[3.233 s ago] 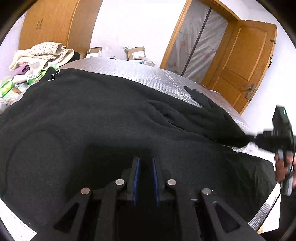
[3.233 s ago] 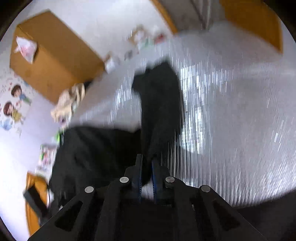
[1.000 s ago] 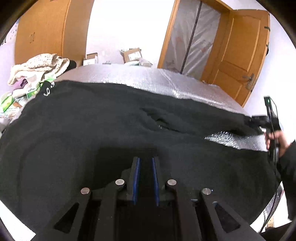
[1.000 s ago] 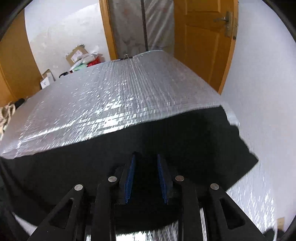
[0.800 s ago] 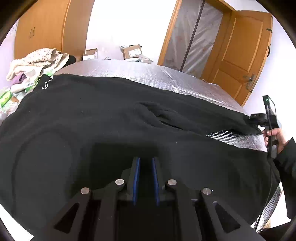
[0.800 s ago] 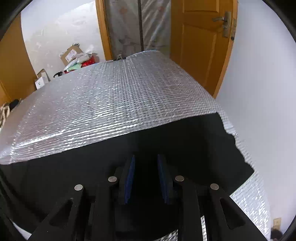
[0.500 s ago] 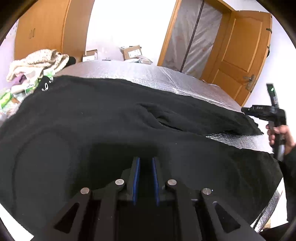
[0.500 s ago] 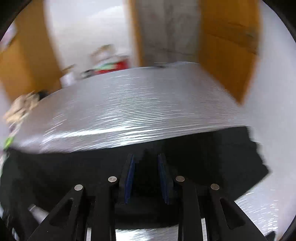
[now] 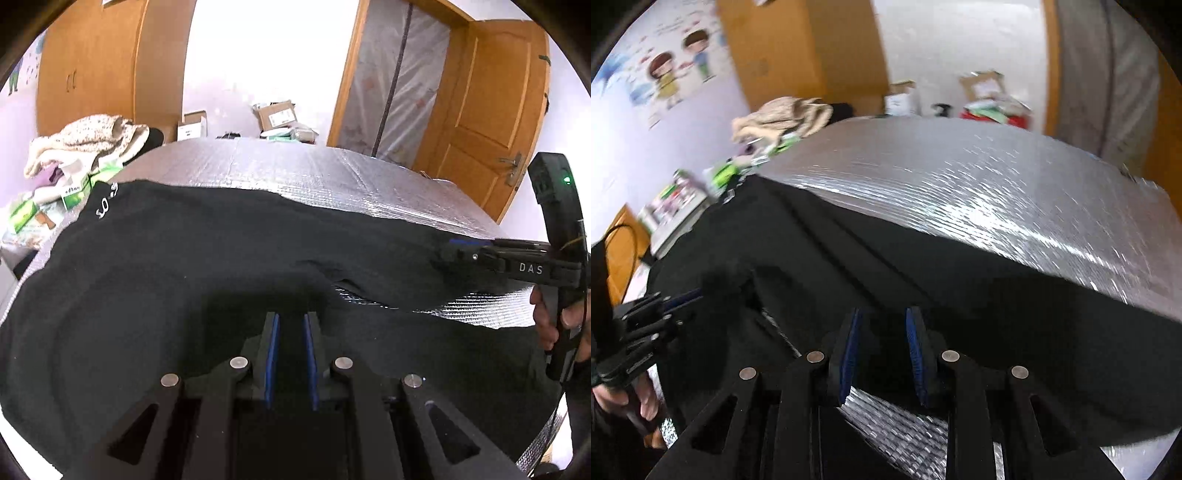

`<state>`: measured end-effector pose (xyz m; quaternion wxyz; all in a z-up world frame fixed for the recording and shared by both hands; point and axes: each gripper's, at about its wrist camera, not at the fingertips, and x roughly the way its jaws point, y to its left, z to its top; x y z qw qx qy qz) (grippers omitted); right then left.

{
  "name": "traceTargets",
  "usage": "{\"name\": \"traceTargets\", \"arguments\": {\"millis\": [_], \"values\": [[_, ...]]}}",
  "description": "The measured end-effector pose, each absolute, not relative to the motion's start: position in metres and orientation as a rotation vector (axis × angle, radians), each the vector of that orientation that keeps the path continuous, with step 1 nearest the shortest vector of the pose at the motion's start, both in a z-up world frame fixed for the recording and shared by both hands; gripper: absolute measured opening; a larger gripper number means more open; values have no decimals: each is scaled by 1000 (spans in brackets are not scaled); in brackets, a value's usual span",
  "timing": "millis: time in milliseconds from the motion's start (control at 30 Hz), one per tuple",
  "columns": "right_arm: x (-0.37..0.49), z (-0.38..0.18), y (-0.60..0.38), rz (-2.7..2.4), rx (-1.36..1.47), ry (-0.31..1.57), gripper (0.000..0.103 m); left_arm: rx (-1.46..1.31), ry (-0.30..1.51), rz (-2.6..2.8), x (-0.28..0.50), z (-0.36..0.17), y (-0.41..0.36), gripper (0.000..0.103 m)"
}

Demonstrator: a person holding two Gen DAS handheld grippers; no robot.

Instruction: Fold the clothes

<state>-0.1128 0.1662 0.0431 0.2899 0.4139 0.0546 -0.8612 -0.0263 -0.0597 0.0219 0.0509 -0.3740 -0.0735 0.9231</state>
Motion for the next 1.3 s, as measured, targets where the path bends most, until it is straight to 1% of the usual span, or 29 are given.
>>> {"name": "traceTargets", "arguments": {"millis": [167,400,633,767,800,833,867,900,1000,1067,1133,1200,1300], "values": [[-145,47,154,-2288,1056,238,27,-1147,-252,2833,-30,18,-72,13],[-192,33,147,-2270,1009,387,27,-1192,-328,2799,-32,4,-84,13],[-216,12,148,-2154,1080,451,28,-1226,-343,2768,-37,0,-84,14],[-218,7,147,-2130,1090,471,30,-1225,-320,2772,-37,4,-82,14],[-218,7,147,-2129,1092,475,29,-1224,-312,2774,-37,5,-81,14],[-219,6,146,-2128,1093,479,24,-1224,-305,2775,-37,6,-80,14],[-218,7,144,-2128,1094,491,16,-1223,-297,2777,-37,7,-80,14],[-217,8,141,-2129,1095,508,4,-1223,-289,2778,-37,8,-79,14],[-216,10,133,-2159,1080,582,4,-1189,-262,2801,-38,16,-80,14],[-222,11,134,-2191,1078,587,4,-1165,-241,2840,-42,21,-84,14],[-232,12,138,-2227,1089,564,4,-1168,-227,2864,-46,22,-89,14],[-243,13,143,-2272,1103,529,4,-1266,-242,2830,-52,5,-93,14],[-258,14,149,-2324,1127,469,4,-1247,-272,2810,-49,4,-96,15]]}}
